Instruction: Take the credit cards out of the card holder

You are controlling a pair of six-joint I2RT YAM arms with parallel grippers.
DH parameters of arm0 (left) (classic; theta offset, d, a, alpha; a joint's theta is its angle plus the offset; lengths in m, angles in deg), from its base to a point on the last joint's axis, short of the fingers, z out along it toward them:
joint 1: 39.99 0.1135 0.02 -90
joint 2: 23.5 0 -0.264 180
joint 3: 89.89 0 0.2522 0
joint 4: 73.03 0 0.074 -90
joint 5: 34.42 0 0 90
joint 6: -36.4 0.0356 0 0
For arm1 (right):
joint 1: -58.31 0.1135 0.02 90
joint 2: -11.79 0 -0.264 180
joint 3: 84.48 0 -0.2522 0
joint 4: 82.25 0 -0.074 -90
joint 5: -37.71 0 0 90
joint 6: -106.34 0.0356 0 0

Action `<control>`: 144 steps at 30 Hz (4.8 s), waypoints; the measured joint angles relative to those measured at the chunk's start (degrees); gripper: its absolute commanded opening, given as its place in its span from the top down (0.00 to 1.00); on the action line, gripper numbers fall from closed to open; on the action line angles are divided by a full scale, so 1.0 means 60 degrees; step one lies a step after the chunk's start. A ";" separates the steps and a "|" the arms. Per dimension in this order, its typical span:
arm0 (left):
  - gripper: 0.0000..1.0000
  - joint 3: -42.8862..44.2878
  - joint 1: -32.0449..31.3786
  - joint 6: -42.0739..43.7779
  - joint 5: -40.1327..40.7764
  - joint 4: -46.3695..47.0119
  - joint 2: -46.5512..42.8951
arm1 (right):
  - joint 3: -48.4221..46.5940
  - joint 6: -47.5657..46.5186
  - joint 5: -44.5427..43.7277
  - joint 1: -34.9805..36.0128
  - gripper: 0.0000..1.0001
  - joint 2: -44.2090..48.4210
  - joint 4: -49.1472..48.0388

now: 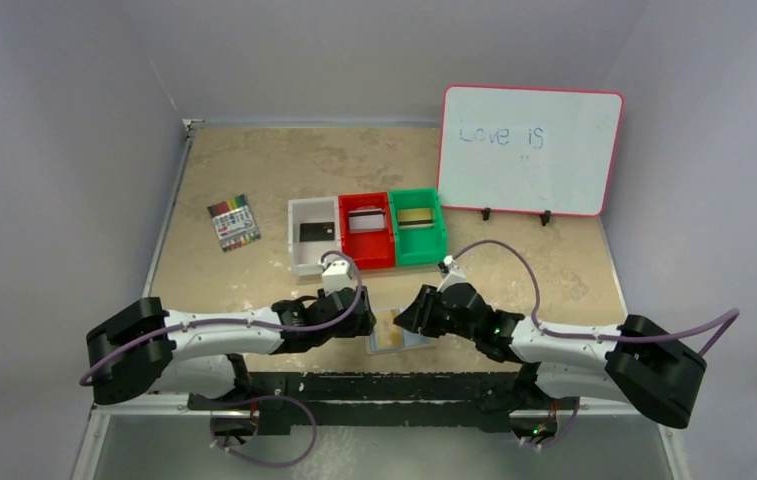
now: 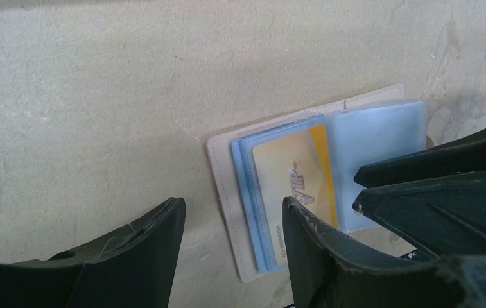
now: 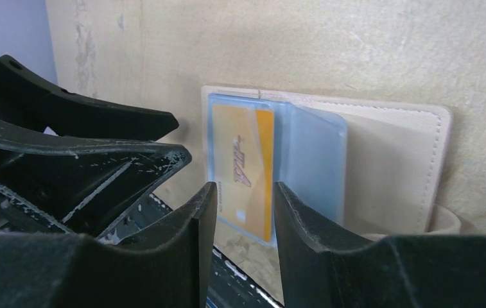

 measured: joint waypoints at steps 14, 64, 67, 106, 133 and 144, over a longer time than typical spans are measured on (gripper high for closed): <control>0.55 0.0437 -0.0117 0.0113 -0.0568 0.0426 0.0889 | 0.0426 0.0237 0.0229 -0.0175 0.67 -0.0193 -0.0561; 1.00 0.1789 -0.0597 0.0754 0.0386 -0.0623 0.2269 | 0.0900 0.1606 0.0499 -0.0364 1.00 -0.1443 -0.2251; 1.00 0.1789 -0.0627 0.0739 0.0488 -0.0685 0.2269 | 0.0951 0.1690 0.0481 -0.0364 1.00 -0.1198 -0.2160; 0.58 0.2932 -0.1042 0.1264 0.0765 -0.1515 0.2947 | 0.1508 0.1840 -0.0222 -0.0386 1.00 0.0353 -0.0820; 0.79 0.4280 -0.1810 0.1268 0.2277 -0.3319 0.4237 | 0.1654 0.2237 -0.0401 -0.0415 0.74 0.1056 -0.0492; 0.80 0.4306 -0.1865 0.1260 0.2339 -0.3311 0.4266 | 0.1876 0.2528 -0.0189 -0.0426 0.84 0.0499 -0.1486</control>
